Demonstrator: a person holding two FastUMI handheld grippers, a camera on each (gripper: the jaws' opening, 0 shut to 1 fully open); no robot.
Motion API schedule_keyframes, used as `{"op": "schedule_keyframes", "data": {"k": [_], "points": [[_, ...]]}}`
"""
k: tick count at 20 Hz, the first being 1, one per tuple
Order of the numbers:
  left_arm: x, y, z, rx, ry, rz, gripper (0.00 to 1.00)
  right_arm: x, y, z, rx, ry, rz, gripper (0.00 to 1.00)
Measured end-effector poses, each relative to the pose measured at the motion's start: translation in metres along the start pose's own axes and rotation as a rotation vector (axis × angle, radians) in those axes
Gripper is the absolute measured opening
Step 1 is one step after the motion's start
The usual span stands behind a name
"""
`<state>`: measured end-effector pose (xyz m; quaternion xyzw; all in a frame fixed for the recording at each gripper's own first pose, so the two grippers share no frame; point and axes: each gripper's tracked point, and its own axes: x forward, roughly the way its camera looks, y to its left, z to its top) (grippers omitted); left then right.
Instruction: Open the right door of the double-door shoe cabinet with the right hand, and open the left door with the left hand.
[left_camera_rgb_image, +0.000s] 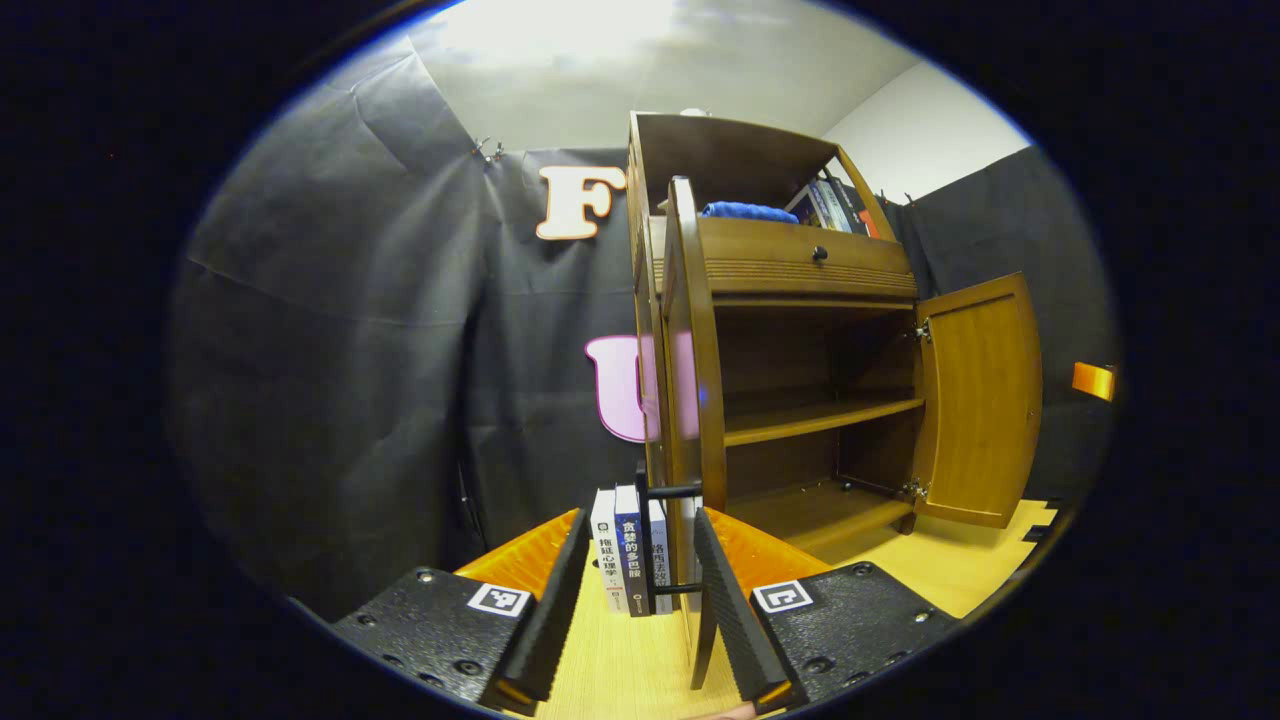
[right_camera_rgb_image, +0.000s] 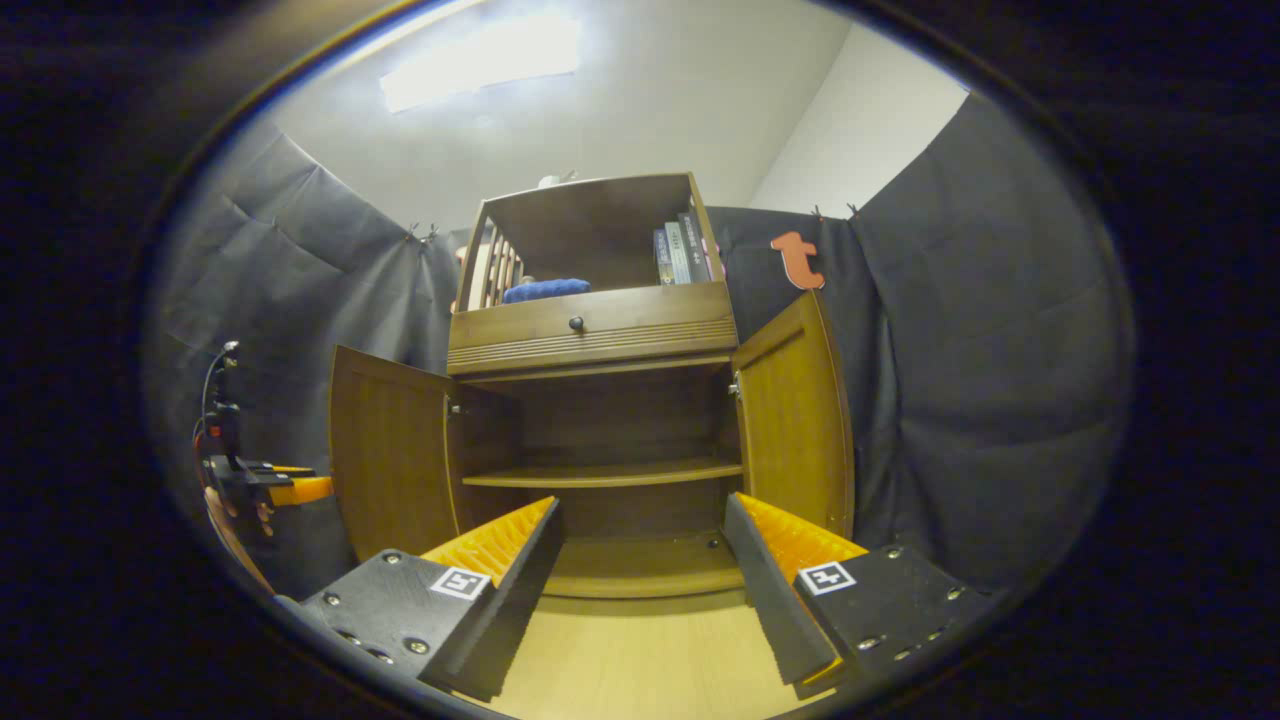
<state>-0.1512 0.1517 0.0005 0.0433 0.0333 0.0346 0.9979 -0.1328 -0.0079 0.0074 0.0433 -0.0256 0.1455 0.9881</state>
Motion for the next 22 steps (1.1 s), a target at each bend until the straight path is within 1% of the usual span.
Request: {"op": "schedule_keyframes", "data": {"k": [1, 2, 3, 4, 5, 7, 8, 10, 11, 12, 13, 14, 15, 16, 18, 19, 20, 21, 22], "points": [[-0.003, -0.003, 0.006, 0.003, -0.013, 0.006, 0.75, -0.001, -0.001, 0.0, 0.002, 0.003, 0.001, 0.94], [-0.005, -0.006, 0.011, 0.005, -0.024, 0.013, 0.81, -0.001, -0.002, 0.0, 0.007, 0.004, 0.001, 0.96], [-0.006, -0.009, 0.015, 0.008, -0.029, 0.023, 0.87, -0.002, -0.005, 0.001, 0.012, -0.002, -0.004, 0.96], [-0.008, -0.011, 0.018, 0.011, -0.035, 0.03, 0.88, -0.003, -0.008, 0.004, 0.015, -0.012, -0.015, 0.96], [-0.009, -0.018, 0.023, 0.012, -0.039, 0.026, 0.92, -0.003, -0.012, 0.006, 0.014, -0.02, -0.028, 0.96], [-0.013, -0.035, 0.035, 0.012, -0.061, 0.006, 0.93, -0.005, -0.017, 0.011, 0.001, -0.035, -0.048, 0.96], [-0.014, -0.042, 0.038, 0.011, -0.072, 0.0, 0.95, -0.007, -0.019, 0.014, -0.002, -0.043, -0.051, 0.94], [-0.015, -0.062, 0.048, 0.008, -0.101, -0.03, 1.0, -0.009, -0.023, 0.02, 0.007, -0.063, -0.058, 0.94], [-0.013, -0.073, 0.051, 0.009, -0.108, -0.043, 1.0, -0.01, -0.025, 0.023, 0.013, -0.072, -0.063, 0.94], [-0.013, -0.082, 0.051, 0.01, -0.115, -0.058, 1.0, -0.01, -0.029, 0.027, 0.013, -0.086, -0.079, 0.96], [-0.008, -0.091, 0.051, 0.008, -0.115, -0.068, 0.99, -0.012, -0.037, 0.032, 0.002, -0.106, -0.105, 0.96], [-0.004, -0.099, 0.049, 0.009, -0.108, -0.074, 0.99, -0.014, -0.043, 0.039, -0.013, -0.129, -0.131, 0.94], [0.002, -0.107, 0.048, 0.008, -0.104, -0.074, 0.99, -0.016, -0.046, 0.044, -0.024, -0.153, -0.151, 0.96], [0.007, -0.112, 0.048, 0.008, -0.104, -0.072, 0.99, -0.017, -0.047, 0.05, -0.027, -0.17, -0.158, 0.94], [0.021, -0.123, 0.042, -0.003, -0.09, -0.063, 0.99, -0.014, -0.046, 0.055, -0.02, -0.19, -0.153, 0.94], [0.029, -0.131, 0.039, -0.009, -0.079, -0.068, 0.99, -0.011, -0.048, 0.056, -0.017, -0.193, -0.153, 0.96], [0.036, -0.141, 0.034, -0.011, -0.069, -0.077, 0.99, -0.009, -0.051, 0.058, -0.018, -0.201, -0.16, 0.96], [0.043, -0.15, 0.031, -0.008, -0.064, -0.085, 1.0, -0.007, -0.054, 0.06, -0.021, -0.21, -0.17, 0.99], [0.049, -0.157, 0.029, -0.004, -0.061, -0.088, 1.0, -0.003, -0.056, 0.06, -0.025, -0.218, -0.176, 0.94]]}}
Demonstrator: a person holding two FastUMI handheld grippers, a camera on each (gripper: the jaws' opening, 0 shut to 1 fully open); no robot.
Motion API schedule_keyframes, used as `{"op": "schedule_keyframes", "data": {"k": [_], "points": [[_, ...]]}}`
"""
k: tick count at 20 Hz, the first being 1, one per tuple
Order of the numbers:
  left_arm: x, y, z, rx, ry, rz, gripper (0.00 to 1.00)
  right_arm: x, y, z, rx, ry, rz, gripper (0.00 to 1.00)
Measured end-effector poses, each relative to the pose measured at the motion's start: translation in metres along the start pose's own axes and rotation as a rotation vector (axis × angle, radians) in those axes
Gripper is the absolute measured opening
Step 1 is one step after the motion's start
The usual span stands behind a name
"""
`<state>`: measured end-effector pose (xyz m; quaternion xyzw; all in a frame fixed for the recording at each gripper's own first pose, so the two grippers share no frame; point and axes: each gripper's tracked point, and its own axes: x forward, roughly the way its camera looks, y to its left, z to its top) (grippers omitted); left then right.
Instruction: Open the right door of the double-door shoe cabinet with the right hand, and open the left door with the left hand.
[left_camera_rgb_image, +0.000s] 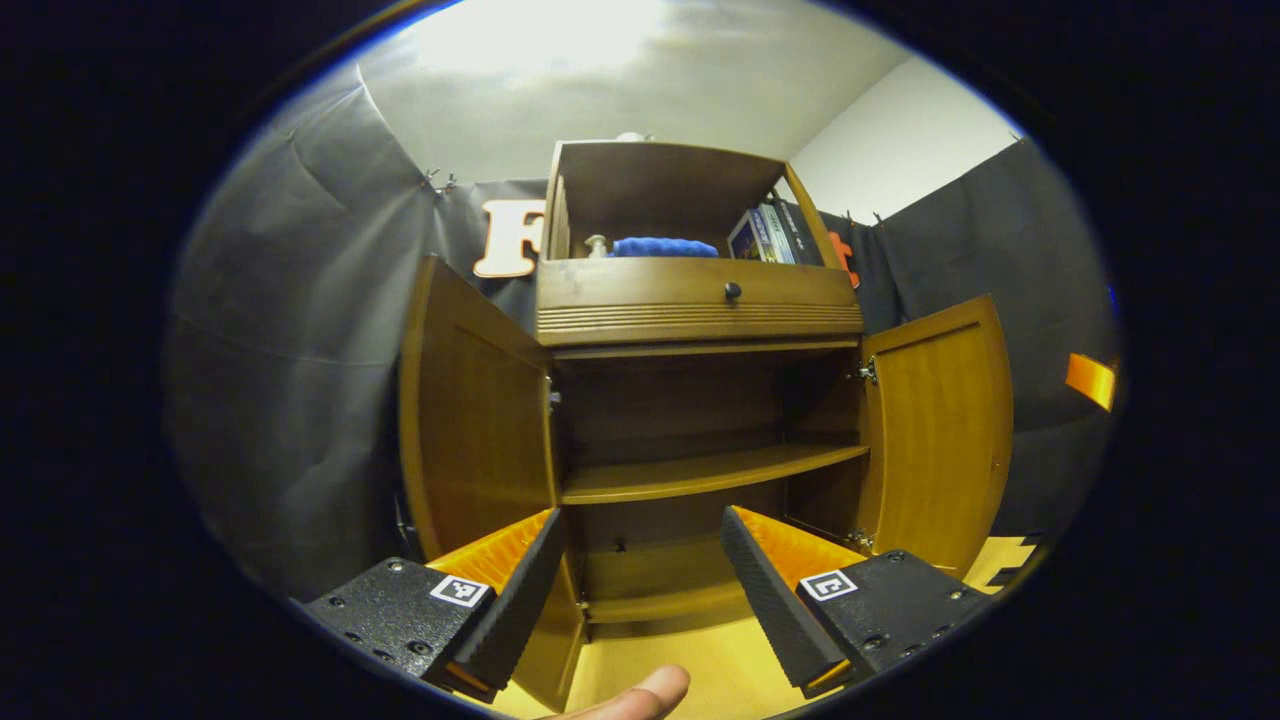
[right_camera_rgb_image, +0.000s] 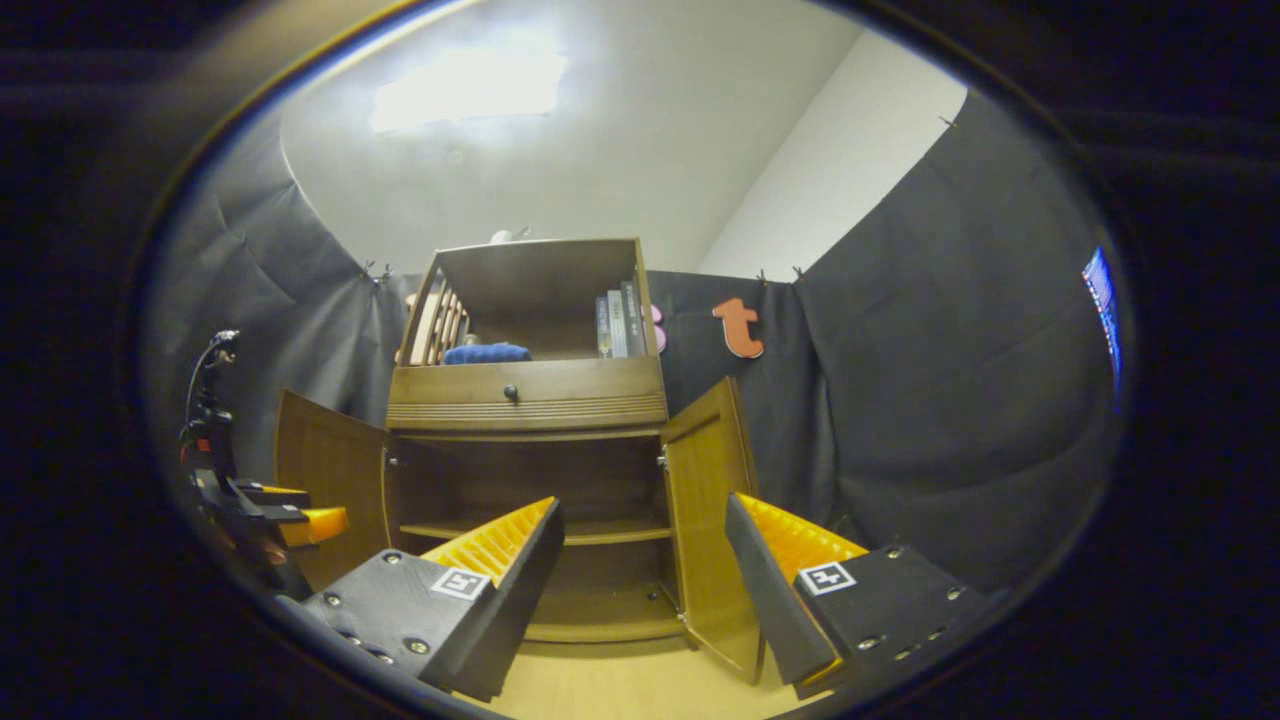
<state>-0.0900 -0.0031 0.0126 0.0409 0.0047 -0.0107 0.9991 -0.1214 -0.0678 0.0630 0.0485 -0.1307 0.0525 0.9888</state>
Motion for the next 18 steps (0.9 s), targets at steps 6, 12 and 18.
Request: {"op": "schedule_keyframes", "data": {"k": [6, 12, 18], "points": [[0.041, -0.038, -0.025, -0.015, 0.041, -0.032, 1.0, 0.029, 0.005, -0.026, -0.004, 0.025, 0.019, 0.96], [0.086, -0.052, -0.043, -0.055, 0.061, 0.004, 0.98, 0.067, 0.027, -0.07, -0.049, 0.106, 0.087, 0.96], [0.129, -0.052, -0.07, -0.024, 0.096, 0.059, 0.99, 0.106, 0.06, -0.117, -0.063, 0.183, 0.153, 0.96]]}}
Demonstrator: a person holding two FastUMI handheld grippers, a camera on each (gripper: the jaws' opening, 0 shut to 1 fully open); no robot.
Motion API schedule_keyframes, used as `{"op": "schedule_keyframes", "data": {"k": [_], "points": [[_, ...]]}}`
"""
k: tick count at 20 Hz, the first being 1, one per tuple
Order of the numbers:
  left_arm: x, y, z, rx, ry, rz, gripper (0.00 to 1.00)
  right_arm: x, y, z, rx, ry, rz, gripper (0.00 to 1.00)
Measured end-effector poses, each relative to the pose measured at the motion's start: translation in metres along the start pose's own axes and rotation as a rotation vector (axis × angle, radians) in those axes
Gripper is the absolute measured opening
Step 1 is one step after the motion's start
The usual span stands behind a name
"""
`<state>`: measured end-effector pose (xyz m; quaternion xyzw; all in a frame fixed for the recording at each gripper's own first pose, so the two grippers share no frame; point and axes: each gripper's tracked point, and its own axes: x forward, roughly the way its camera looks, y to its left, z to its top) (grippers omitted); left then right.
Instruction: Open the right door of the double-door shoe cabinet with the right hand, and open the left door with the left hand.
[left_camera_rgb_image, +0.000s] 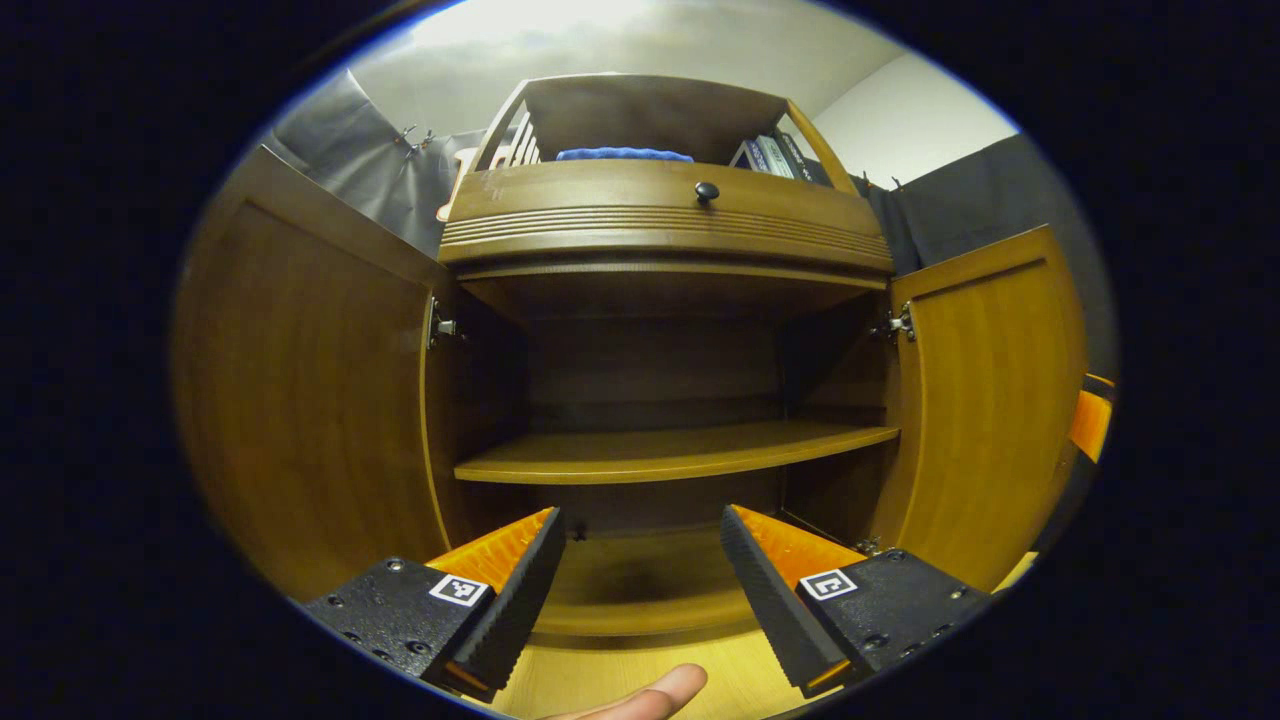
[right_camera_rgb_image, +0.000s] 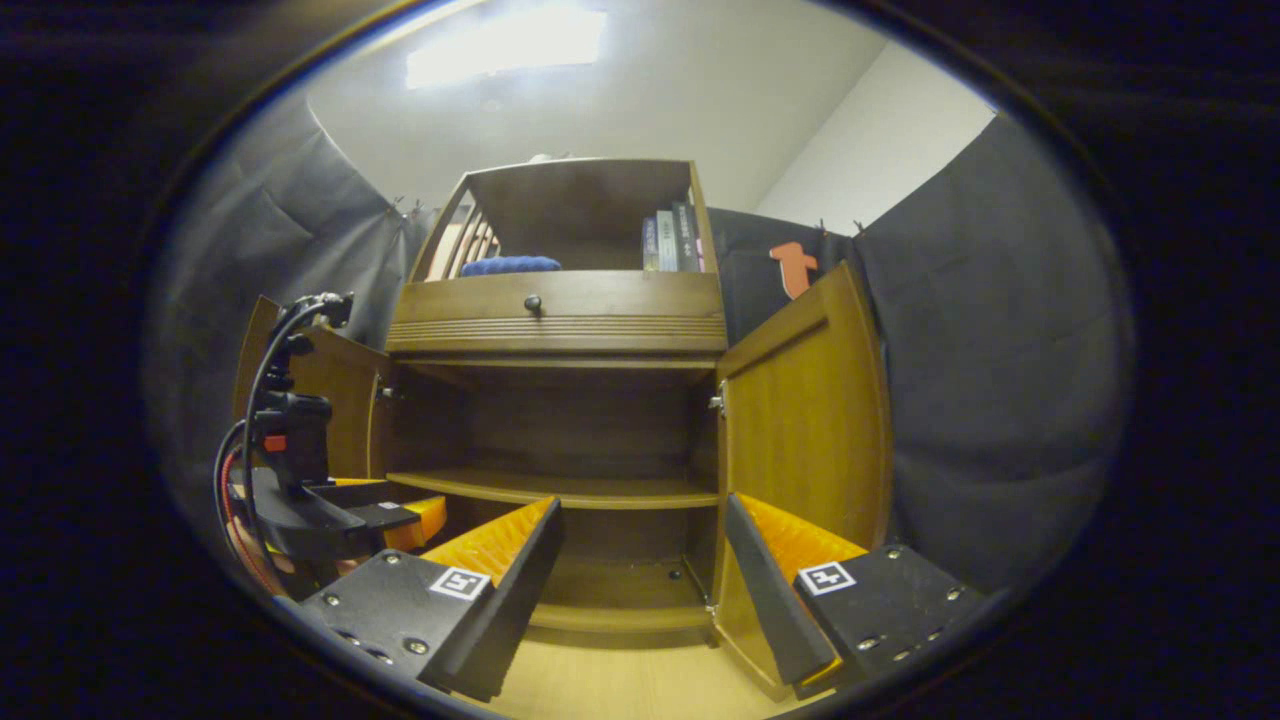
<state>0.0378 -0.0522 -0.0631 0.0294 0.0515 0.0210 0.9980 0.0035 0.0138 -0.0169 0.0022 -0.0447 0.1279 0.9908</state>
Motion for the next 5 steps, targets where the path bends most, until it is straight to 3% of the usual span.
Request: {"op": "schedule_keyframes", "data": {"k": [5], "points": [[0.025, 0.014, -0.029, 0.044, 0.089, 0.058, 1.0, 0.045, 0.029, -0.044, 0.024, 0.088, 0.053, 0.96]]}}
